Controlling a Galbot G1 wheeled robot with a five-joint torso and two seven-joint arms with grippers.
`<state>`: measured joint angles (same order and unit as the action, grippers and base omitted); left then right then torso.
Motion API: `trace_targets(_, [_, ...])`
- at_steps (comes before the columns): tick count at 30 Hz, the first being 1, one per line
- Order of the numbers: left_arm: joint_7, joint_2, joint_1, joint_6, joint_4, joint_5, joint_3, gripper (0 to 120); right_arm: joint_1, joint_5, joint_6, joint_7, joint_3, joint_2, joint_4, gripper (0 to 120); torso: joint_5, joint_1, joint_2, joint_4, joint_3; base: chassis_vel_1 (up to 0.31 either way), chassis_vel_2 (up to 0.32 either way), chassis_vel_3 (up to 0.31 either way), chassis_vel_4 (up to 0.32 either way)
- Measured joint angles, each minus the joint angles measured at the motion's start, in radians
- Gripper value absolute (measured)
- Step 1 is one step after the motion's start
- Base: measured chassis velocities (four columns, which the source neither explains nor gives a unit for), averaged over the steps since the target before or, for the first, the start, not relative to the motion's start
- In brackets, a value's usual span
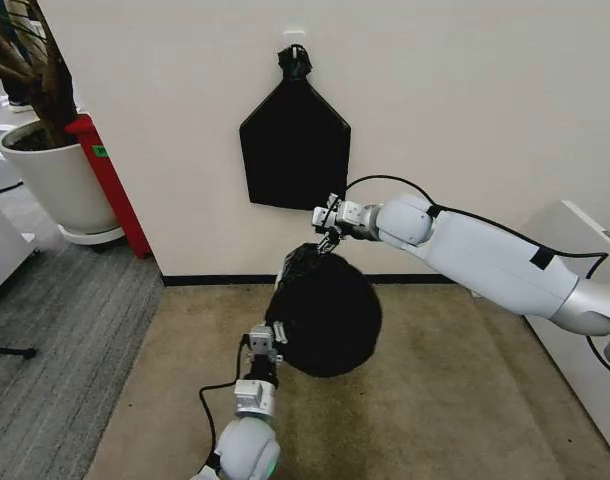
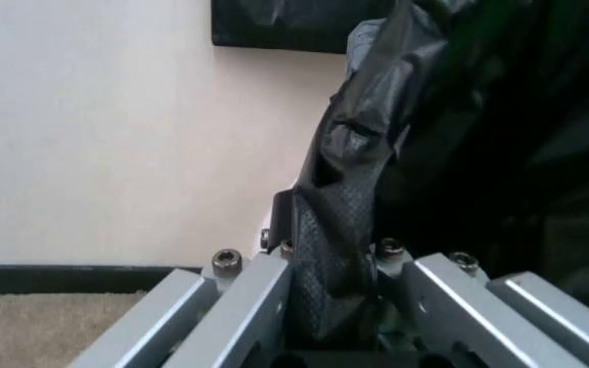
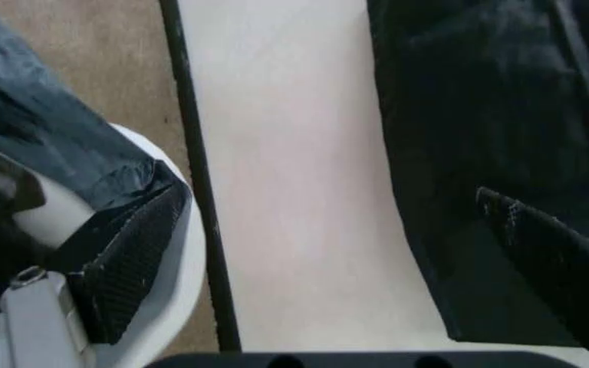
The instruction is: Place the garbage bag over the trash bin.
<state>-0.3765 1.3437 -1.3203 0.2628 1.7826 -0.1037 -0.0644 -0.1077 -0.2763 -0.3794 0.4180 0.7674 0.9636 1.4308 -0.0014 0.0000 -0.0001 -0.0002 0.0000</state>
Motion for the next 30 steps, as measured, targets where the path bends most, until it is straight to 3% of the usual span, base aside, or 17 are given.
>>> trace_targets(1, [-0.001,0.0,0.004,0.001,-0.002,-0.005,-0.001,1,0.0,0.001,0.0,0.001,-0.004,-0.004,0.001,100,0.0021,0.0,0.0,-0.0007,0.0,0.0,0.0,0.0,0.0])
trace_targets(4, [-0.007,-0.001,0.008,-0.002,-0.01,-0.021,-0.005,1,0.007,0.0,0.0,0.002,-0.021,-0.015,0.007,100,0.0018,0.0,0.0,0.0004,0.0,0.0,0.0,0.0,0.0])
trace_targets(18, [-0.009,0.004,0.009,0.004,0.007,-0.061,-0.009,1,0.031,0.017,0.01,0.002,-0.042,-0.01,-0.046,100,0.0015,0.0,0.0,0.0002,0.0,0.0,0.0,0.0,0.0])
trace_targets(30, [-0.028,0.024,0.035,-0.003,-0.051,-0.122,-0.027,1,0.131,-0.017,-0.027,-0.06,-0.274,-0.073,0.246,100,0.0008,0.0,0.0,0.0001,0.0,0.0,0.0,0.0,0.0])
